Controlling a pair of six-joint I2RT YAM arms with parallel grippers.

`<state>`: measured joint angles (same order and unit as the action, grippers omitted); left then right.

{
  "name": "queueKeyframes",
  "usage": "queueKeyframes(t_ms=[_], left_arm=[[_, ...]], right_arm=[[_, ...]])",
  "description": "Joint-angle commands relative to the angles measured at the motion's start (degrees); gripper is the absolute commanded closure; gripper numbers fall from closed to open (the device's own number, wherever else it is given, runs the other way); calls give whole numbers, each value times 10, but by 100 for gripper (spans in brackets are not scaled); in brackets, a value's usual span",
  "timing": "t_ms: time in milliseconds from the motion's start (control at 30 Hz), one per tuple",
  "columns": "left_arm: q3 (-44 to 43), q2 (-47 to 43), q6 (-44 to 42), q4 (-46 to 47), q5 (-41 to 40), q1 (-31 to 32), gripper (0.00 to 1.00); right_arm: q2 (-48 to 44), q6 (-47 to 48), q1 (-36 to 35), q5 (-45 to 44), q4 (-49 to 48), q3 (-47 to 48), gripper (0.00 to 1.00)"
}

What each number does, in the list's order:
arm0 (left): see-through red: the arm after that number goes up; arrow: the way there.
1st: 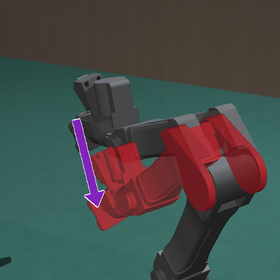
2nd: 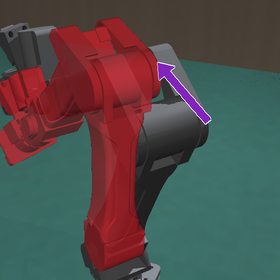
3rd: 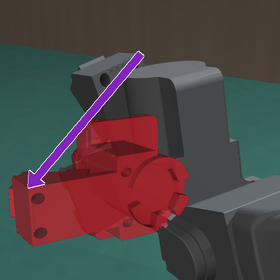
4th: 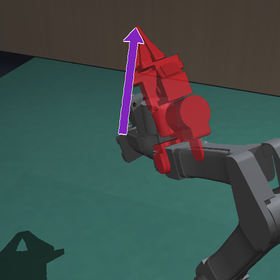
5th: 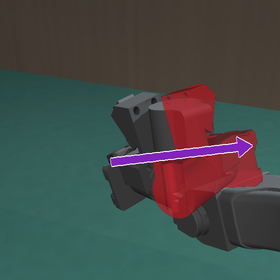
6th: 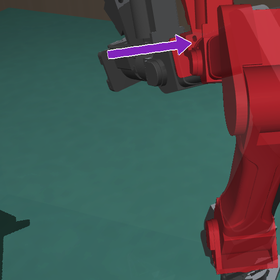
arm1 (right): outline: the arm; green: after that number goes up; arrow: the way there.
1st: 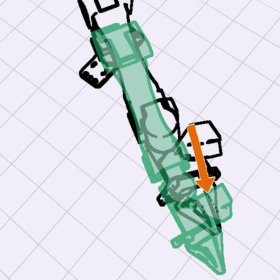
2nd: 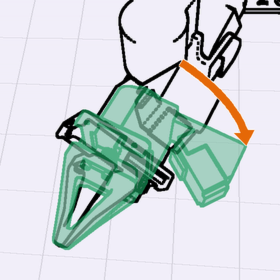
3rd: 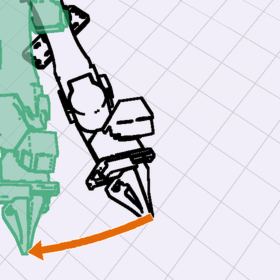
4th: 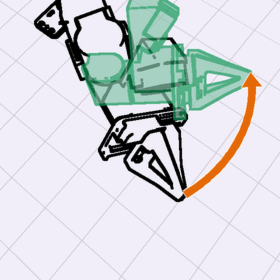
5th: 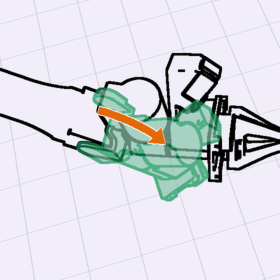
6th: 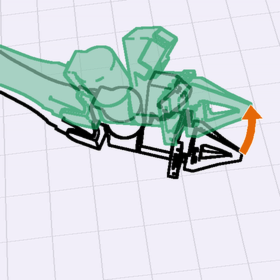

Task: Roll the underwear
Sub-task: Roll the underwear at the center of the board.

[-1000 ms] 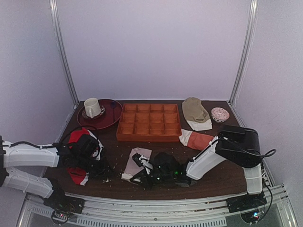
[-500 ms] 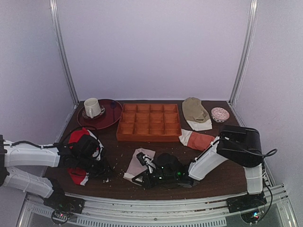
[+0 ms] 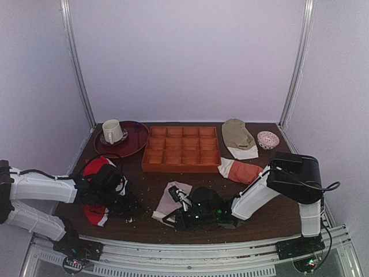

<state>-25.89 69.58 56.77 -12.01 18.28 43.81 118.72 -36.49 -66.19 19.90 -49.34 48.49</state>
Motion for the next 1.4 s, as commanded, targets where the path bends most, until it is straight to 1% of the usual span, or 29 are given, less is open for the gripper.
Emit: queueKeyframes(t_ms=[0, 100, 333, 467, 600, 700, 833, 900, 967, 1067, 1200, 1367], left_arm=[[-22, 26, -16, 44, 19, -4, 67], [-29, 43, -20, 57, 22, -5, 64], [-79, 95, -49, 62, 32, -5, 66], [-94, 113, -51, 57, 38, -7, 66], [-82, 87, -45, 49, 27, -16, 66], [-72, 54, -41, 26, 15, -21, 66], [-56, 10, -32, -1, 6, -22, 66], [-43, -11, -23, -10, 2, -22, 66], [-27, -34, -15, -14, -2, -22, 66], [-7, -58, -8, -21, -6, -22, 65], [-2, -75, -1, -37, -21, -22, 65], [-1, -77, -2, -13, -17, -22, 66]], right_arm=[[33, 4, 1, 17, 43, -25, 100], [35, 30, 0, 23, 44, -25, 100], [23, 50, 1, 27, 65, -27, 100], [42, 38, 7, 73, 36, -24, 100], [68, 33, 20, 147, 17, -9, 100], [91, 32, 36, 206, 6, 7, 100], [111, 50, 62, 277, 49, 45, 100], [115, 68, 74, 302, 89, 65, 100], [110, 111, 82, 301, 141, 81, 100], [104, 140, 86, 298, 199, 101, 100], [91, 124, 84, 260, 190, 81, 100], [70, 145, 74, 232, 199, 54, 100]])
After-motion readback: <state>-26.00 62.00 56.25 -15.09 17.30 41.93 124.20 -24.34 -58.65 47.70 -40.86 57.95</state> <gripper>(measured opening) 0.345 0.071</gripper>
